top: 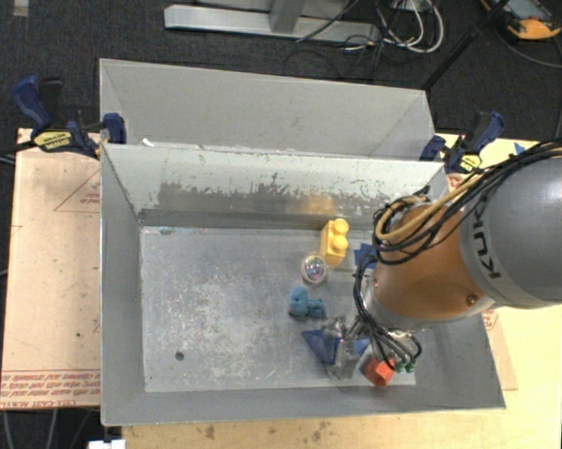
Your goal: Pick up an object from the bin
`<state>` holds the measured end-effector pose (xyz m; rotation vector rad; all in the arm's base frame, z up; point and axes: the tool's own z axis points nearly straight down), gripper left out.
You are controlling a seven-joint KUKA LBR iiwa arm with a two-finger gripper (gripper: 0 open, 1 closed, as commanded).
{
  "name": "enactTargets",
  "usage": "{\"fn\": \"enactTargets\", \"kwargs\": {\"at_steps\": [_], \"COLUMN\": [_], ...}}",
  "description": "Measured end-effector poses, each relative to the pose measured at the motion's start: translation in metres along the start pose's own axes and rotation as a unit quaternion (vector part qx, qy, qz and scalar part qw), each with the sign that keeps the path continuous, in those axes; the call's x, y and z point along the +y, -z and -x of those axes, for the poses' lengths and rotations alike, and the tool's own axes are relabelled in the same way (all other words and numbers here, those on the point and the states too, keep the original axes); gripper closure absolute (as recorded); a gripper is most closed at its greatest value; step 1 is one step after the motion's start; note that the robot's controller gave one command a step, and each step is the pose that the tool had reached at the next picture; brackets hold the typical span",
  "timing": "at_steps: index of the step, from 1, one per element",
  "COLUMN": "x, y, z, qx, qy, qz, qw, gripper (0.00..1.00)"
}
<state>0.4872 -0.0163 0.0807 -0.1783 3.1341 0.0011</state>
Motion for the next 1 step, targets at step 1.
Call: {"fn": "enactTargets", "kwargs": {"at_steps": [1], "x": [0.0003], "y": [0.0717], "z": [0.0023], "qx": [-0.0026], "qy": [0.001], "qz": [-0.001], "qw": [1.0000], "gripper": [1.00]}}
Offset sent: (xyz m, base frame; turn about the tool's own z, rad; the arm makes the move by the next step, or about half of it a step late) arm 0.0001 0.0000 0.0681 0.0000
